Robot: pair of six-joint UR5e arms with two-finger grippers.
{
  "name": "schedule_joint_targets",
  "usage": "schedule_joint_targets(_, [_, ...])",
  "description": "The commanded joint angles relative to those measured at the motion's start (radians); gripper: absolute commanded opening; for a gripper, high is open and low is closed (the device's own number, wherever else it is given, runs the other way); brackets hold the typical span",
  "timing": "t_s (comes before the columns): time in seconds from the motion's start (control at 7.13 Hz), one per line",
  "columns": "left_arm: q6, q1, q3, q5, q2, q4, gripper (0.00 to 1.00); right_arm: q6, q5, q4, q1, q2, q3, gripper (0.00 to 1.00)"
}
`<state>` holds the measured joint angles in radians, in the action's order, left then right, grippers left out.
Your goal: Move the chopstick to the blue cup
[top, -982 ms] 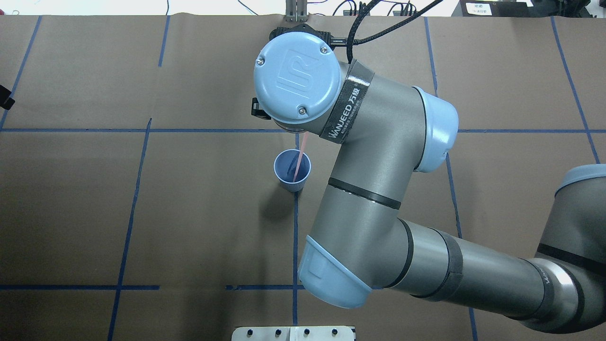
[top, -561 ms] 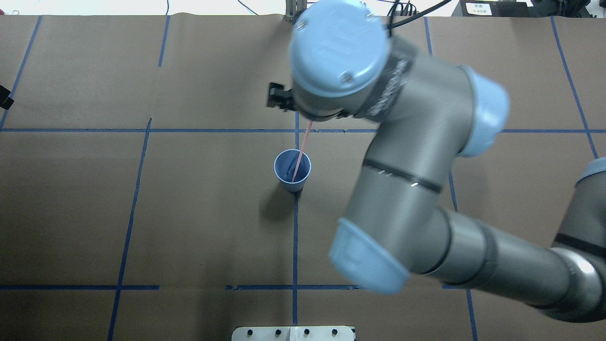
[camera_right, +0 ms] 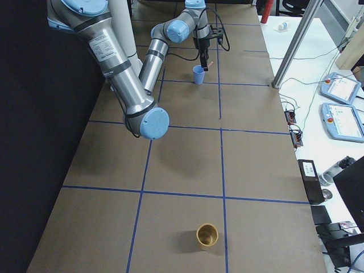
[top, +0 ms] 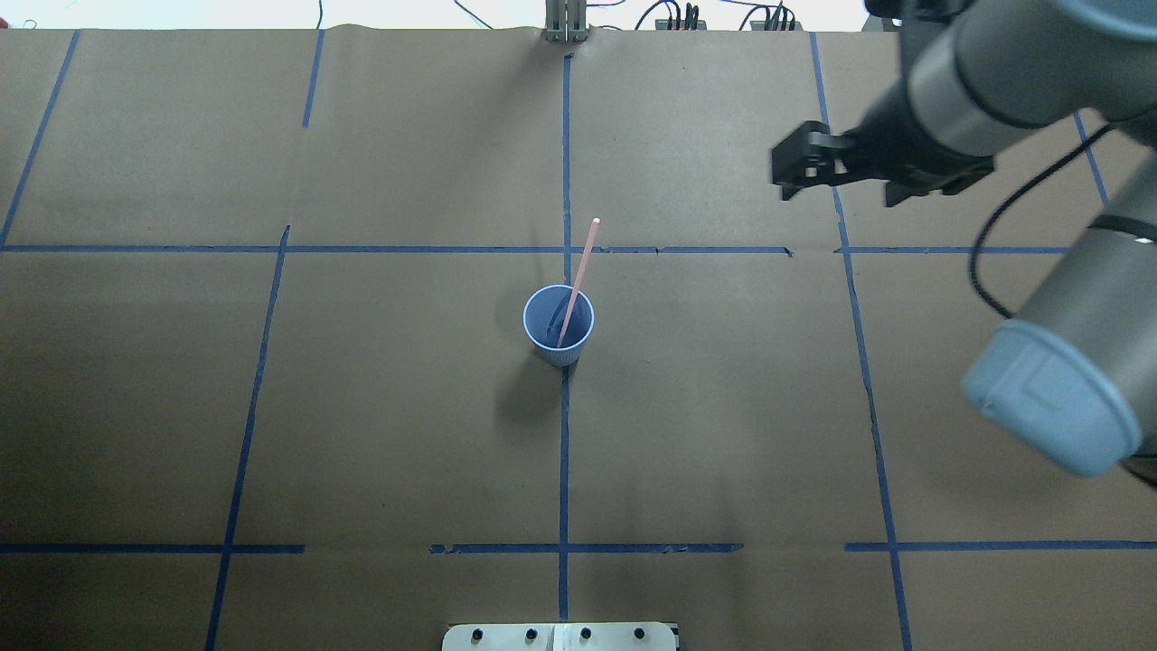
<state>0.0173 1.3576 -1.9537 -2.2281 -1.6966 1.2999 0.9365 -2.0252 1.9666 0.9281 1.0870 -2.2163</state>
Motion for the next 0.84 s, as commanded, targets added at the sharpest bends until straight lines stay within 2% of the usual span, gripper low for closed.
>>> schedule_joint_targets(0.0, [-0.208,0.121,0.120,-0.073,0.037,0.009,1.00,-0.418,-0.191,-0.025,0.264,0.246,0.004,1.00])
schedule_joint_targets(0.28, [-0.235,0.129,0.171,-0.071,0.076,0.013,1.00,-0.774,-0.324,-0.026,0.468,0.367,0.132,1.00])
schedule_joint_targets(0.42, [-0.234,0.130,0.168,-0.073,0.083,0.013,1.00,-0.939,-0.351,-0.049,0.573,0.414,0.224,1.00])
schedule_joint_targets(0.56, [-0.234,0.135,0.167,-0.073,0.084,0.013,1.00,-1.096,-0.371,-0.120,0.657,0.463,0.336,1.00])
schedule_joint_targets(0.7, [-0.234,0.135,0.167,-0.073,0.084,0.013,1.00,-1.131,-0.391,-0.191,0.696,0.473,0.460,1.00])
